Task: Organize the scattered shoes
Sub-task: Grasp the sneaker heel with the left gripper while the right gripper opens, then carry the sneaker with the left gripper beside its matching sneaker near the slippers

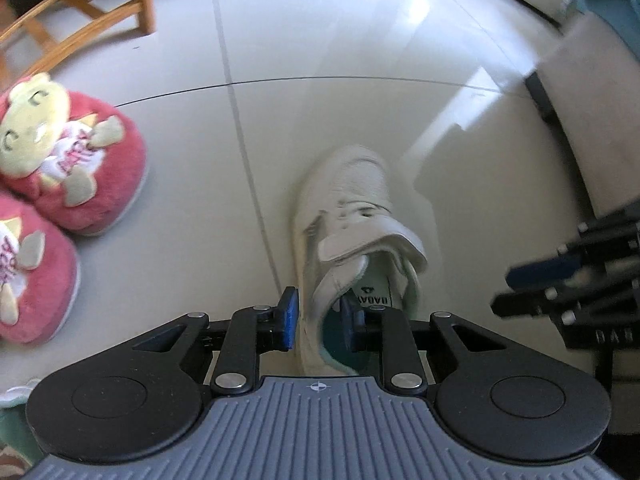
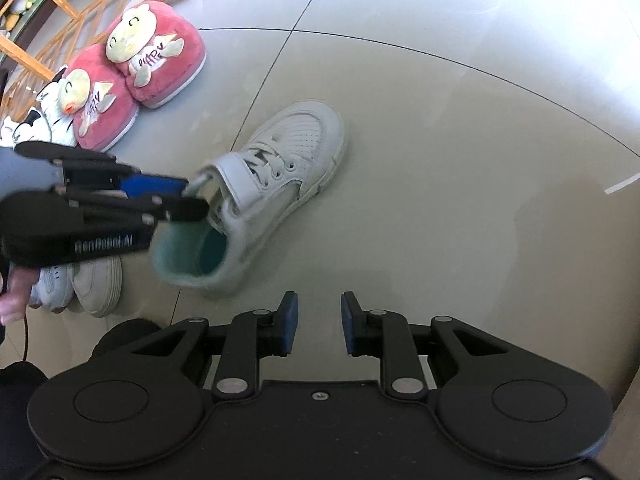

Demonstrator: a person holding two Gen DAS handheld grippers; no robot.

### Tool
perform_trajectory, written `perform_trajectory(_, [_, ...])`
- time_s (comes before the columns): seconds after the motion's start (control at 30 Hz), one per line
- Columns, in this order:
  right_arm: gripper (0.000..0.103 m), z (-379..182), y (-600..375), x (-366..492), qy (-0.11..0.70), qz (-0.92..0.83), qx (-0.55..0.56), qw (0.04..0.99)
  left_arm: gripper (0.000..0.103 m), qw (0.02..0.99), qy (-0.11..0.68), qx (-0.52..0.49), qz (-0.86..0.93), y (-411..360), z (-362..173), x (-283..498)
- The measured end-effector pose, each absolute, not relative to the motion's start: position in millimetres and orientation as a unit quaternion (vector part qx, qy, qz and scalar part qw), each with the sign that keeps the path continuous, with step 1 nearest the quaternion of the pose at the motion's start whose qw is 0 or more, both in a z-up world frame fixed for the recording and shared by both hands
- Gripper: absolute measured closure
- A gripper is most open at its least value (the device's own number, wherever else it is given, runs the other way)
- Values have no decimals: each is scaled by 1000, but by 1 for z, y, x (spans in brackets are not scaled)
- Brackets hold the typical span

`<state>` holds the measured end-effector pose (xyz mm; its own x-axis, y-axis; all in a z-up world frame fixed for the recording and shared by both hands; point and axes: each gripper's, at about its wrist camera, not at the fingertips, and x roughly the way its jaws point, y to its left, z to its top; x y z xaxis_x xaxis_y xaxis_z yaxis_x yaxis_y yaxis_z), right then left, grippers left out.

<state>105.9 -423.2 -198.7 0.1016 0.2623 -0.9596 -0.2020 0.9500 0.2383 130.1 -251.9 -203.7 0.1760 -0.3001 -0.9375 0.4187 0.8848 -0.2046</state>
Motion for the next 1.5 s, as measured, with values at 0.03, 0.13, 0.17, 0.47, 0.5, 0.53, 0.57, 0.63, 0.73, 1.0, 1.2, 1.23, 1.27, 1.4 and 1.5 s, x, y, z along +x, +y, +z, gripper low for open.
perform_trajectory(0.03, [77,-199,-424,106,651,157,22,742,76,766,599,50,-228,-253,-204,130])
perform_trajectory(0.13, [75,-199,-425,107,647,157,18,746,76,768,596,59,-227,-254,-207,127])
perform_trajectory(0.17, [75,-198,-427,108,646,156,17,747,75,768,595,63,-228,-254,-207,127])
perform_trajectory(0.47, [75,-203,-431,112,644,152,3,750,73,775,586,90,-217,-250,-211,139])
perform_trajectory(0.5, [74,-203,-431,112,644,153,3,750,72,778,586,88,-209,-247,-211,141])
perform_trajectory(0.53, [74,-204,-431,113,644,153,2,750,73,780,586,84,-201,-244,-211,144])
perform_trajectory(0.57, [74,-204,-431,113,643,152,1,751,73,783,586,80,-194,-242,-211,146])
perform_trajectory(0.63, [74,-204,-431,113,641,152,2,752,72,784,587,70,-190,-236,-209,147])
perform_trajectory(0.73, [74,-204,-430,115,637,153,1,756,72,784,589,58,-190,-228,-205,148])
perform_trajectory(1.0, [74,-204,-426,125,618,155,-17,770,69,768,607,57,-193,-223,-206,143])
perform_trajectory(1.2, [74,-205,-420,139,598,142,-13,789,87,769,602,86,-196,-222,-211,150])
perform_trajectory(1.23, [74,-206,-421,142,596,139,-9,790,87,770,601,90,-197,-222,-211,151])
perform_trajectory(1.27, [74,-207,-421,145,596,137,-6,791,87,770,599,94,-197,-222,-211,153])
perform_trajectory(1.4, [74,-216,-418,161,589,120,-6,799,87,774,594,103,-193,-221,-212,161])
perform_trajectory(1.5, [74,-220,-414,169,584,117,-14,803,86,774,591,113,-195,-222,-211,165])
